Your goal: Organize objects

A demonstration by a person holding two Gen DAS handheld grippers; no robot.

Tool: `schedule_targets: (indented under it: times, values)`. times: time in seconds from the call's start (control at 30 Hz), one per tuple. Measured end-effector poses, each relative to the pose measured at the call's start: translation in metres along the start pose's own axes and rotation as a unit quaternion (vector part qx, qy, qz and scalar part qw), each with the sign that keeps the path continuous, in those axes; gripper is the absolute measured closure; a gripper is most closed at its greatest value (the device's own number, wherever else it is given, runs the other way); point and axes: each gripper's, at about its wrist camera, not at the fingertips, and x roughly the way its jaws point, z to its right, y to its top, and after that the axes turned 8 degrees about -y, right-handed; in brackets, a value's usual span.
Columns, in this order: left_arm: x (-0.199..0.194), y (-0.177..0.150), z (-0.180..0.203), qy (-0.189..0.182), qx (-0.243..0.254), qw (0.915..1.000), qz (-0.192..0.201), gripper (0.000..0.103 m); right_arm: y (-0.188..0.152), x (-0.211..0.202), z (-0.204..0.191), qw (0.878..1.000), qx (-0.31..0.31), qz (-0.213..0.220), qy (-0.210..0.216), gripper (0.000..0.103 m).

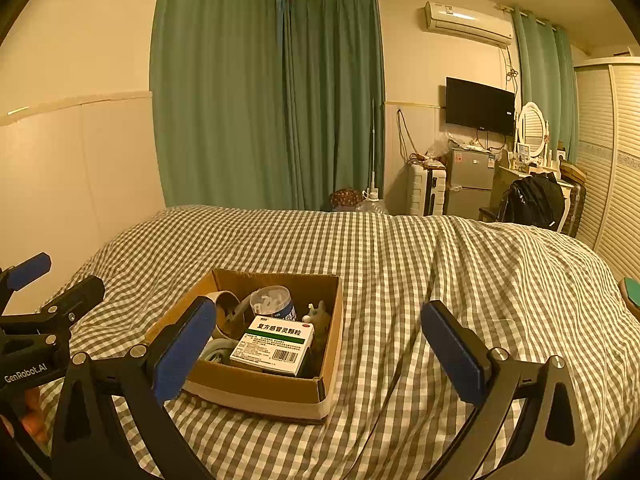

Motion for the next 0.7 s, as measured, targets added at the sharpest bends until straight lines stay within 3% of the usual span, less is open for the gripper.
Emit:
schedule_targets:
  times: [0.7]
  values:
    - [0.0023,-0.0009,0.0008,-0.003,0.001,1.0000,-0.002,0.000,-0.0018,-0.0010,0.0025,1.000,0.000,-0.002,0.000,0.000]
